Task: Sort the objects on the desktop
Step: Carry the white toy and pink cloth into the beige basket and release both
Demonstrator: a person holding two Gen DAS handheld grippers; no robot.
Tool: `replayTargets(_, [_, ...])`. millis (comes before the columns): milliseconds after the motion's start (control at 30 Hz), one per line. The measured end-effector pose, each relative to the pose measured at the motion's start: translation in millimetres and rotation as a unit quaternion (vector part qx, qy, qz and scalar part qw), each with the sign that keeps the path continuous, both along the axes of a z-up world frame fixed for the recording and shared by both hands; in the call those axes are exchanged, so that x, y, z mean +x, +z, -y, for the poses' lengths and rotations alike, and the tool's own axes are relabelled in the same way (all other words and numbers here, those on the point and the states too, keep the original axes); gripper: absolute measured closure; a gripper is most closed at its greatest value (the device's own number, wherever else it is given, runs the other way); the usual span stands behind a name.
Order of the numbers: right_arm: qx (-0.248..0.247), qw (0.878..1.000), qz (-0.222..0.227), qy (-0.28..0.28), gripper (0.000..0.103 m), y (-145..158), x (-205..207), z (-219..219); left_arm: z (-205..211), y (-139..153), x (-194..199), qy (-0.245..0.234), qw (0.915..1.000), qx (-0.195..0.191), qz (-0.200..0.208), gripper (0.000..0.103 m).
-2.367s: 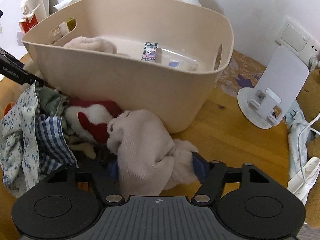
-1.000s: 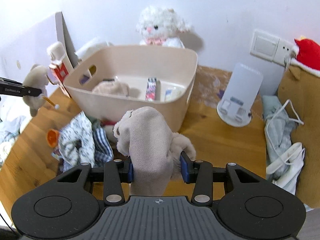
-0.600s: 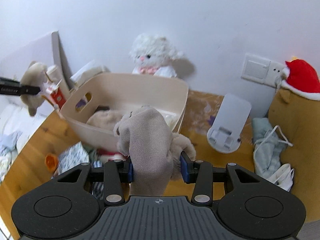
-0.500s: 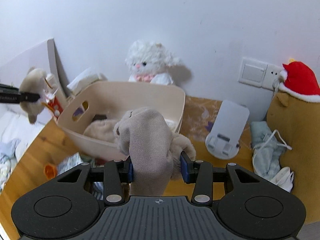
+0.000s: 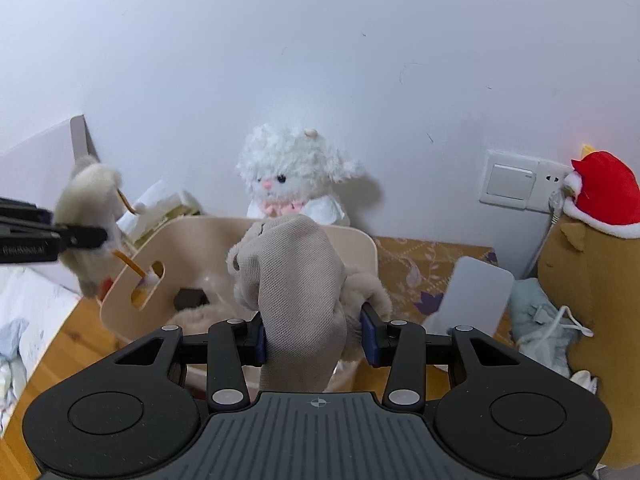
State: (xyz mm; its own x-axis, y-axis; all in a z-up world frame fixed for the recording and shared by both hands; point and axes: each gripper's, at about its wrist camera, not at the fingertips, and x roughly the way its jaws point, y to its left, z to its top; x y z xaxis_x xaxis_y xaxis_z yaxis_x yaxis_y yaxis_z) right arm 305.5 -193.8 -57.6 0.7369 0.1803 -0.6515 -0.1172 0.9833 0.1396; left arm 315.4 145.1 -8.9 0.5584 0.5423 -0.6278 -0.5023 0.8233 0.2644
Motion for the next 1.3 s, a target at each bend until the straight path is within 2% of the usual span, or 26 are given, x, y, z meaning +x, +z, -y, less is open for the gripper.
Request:
replayTargets(200, [0.013, 1.0, -0.01, -0.014, 0.062, -9, 21, -11, -14, -28, 20, 0.015, 0.9994, -0.026, -0.02, 0.078])
replayTargets(533, [0.026, 0.997, -0.07, -0.033, 0.061, -46, 55, -19, -33, -67, 34, 0.03, 0.9963, -0.054, -0.061, 0.078])
replayTargets(767, [0.042, 0.994, -0.098, -0.038, 0.056, -62, 64, -23, -35, -84, 37, 0.039, 0.9937, -0.063, -0.085, 0.077])
replayTargets(833, [0.043, 0.993, -0.099, -0.038, 0.052, -63, 63, -23, -33, -84, 35, 0.036, 0.9937, -0.063, -0.085, 0.072])
replayTargets(867, [0.042, 0.993, -0.099, -0.038, 0.047, -62, 62, -23, -31, -84, 34, 0.036, 0.994, -0.063, -0.082, 0.07])
replayTargets(967, [0.049, 0.994, -0.094, -0.032, 0.04, -57, 58, -22, -23, -79, 30, 0.03, 0.9959, -0.055, -0.064, 0.056])
replayTargets(1033, [0.049, 0.995, -0.087, -0.03, 0.031, -51, 54, -23, -17, -73, 28, 0.032, 0.9965, -0.054, -0.055, 0.034])
replayTargets(1067, [0.045, 0.995, -0.081, -0.029, 0.026, -47, 51, -23, -15, -70, 27, 0.033, 0.9968, -0.05, -0.052, 0.031])
replayTargets(1133, [0.037, 0.997, -0.069, -0.023, 0.022, -40, 46, -25, -9, -64, 26, 0.032, 0.9973, -0.04, -0.053, 0.026])
replayTargets(1300, [0.016, 0.999, -0.049, 0.0, 0.004, -27, 32, -29, 3, -49, 15, 0.021, 0.9973, -0.031, -0.063, 0.025])
